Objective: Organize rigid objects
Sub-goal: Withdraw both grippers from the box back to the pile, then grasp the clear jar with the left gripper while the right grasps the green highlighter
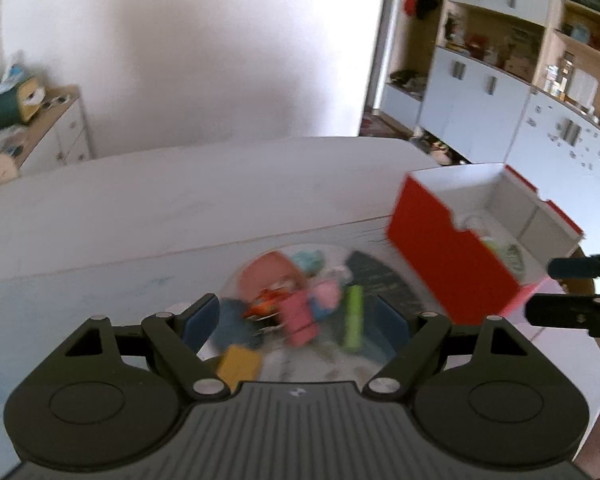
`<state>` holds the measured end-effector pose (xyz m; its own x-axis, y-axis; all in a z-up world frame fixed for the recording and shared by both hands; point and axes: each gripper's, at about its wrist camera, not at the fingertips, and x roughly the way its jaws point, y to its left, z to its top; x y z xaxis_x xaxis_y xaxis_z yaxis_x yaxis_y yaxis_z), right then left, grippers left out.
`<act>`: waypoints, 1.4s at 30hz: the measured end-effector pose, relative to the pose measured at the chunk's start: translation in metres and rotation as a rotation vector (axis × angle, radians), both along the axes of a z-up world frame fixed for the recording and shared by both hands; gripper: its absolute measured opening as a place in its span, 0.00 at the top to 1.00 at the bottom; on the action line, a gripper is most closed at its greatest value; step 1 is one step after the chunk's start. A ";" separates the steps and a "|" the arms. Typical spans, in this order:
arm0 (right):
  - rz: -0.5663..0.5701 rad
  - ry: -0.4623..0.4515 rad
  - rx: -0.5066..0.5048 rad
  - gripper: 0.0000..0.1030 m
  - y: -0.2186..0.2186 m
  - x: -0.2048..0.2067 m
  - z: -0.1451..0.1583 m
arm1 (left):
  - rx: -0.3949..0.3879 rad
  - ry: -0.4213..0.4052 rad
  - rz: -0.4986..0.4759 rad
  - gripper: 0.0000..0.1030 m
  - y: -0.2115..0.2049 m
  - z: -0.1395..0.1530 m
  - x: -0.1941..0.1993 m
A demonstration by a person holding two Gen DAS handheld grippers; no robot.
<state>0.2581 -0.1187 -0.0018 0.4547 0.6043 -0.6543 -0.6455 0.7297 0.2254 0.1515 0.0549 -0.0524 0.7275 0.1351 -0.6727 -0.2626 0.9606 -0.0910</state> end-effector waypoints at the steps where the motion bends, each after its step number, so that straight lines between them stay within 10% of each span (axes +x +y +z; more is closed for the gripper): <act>1: 0.000 0.001 -0.005 0.00 0.004 -0.001 -0.002 | -0.009 0.004 0.014 0.18 0.007 -0.003 -0.003; 31: -0.132 0.024 -0.296 0.08 0.114 0.042 -0.100 | -0.065 0.155 0.212 0.18 0.106 -0.091 0.034; 42: -0.137 0.045 -0.339 0.27 0.128 0.054 -0.116 | -0.110 0.194 0.242 0.18 0.113 -0.110 0.042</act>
<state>0.3117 0.0098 -0.1174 0.4828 0.2852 -0.8280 -0.5317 0.8468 -0.0183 0.1936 0.1681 -0.1619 0.5400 0.2071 -0.8158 -0.5045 0.8555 -0.1167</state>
